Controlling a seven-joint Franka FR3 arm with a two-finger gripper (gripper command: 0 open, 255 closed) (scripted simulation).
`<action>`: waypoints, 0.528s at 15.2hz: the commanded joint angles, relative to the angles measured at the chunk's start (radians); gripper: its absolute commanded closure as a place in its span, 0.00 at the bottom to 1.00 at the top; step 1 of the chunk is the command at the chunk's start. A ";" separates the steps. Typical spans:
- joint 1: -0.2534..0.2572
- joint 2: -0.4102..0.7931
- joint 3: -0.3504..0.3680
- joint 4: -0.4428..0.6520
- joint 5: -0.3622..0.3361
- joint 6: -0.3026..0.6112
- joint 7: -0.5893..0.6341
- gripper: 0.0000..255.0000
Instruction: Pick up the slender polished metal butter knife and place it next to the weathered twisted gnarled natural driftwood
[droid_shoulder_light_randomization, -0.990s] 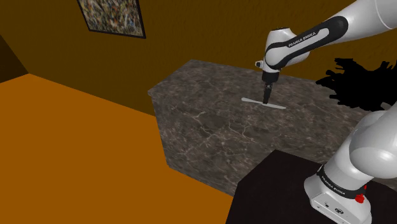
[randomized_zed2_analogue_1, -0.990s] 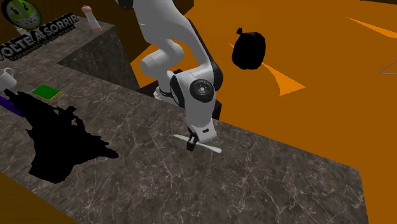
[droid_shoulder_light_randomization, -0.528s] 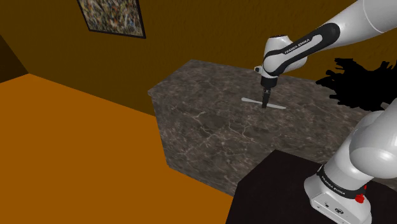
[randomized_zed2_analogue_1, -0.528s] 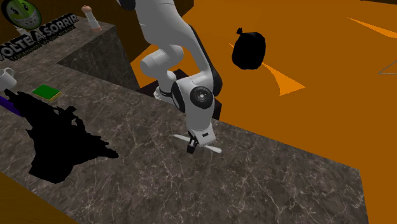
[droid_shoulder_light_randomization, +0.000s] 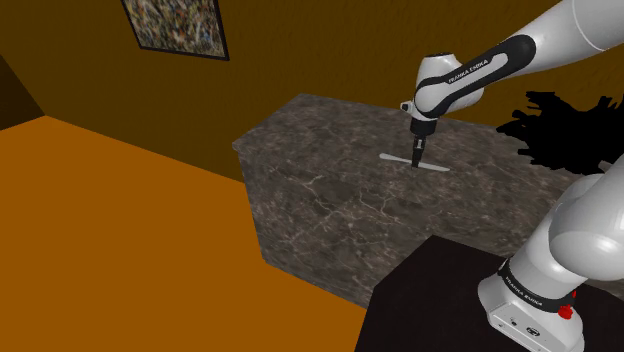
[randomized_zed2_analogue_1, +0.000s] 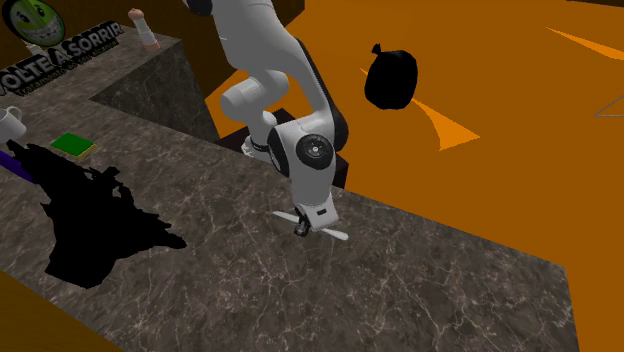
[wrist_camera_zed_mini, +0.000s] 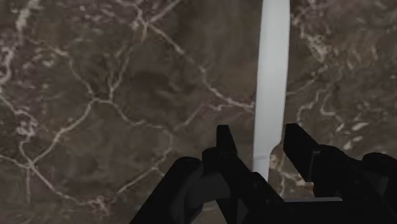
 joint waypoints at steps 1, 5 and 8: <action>0.004 0.004 0.004 -0.009 0.005 -0.010 0.000 1.00; 0.004 0.017 0.002 -0.007 0.010 0.001 -0.006 1.00; 0.005 0.006 0.003 -0.007 0.006 -0.009 0.000 1.00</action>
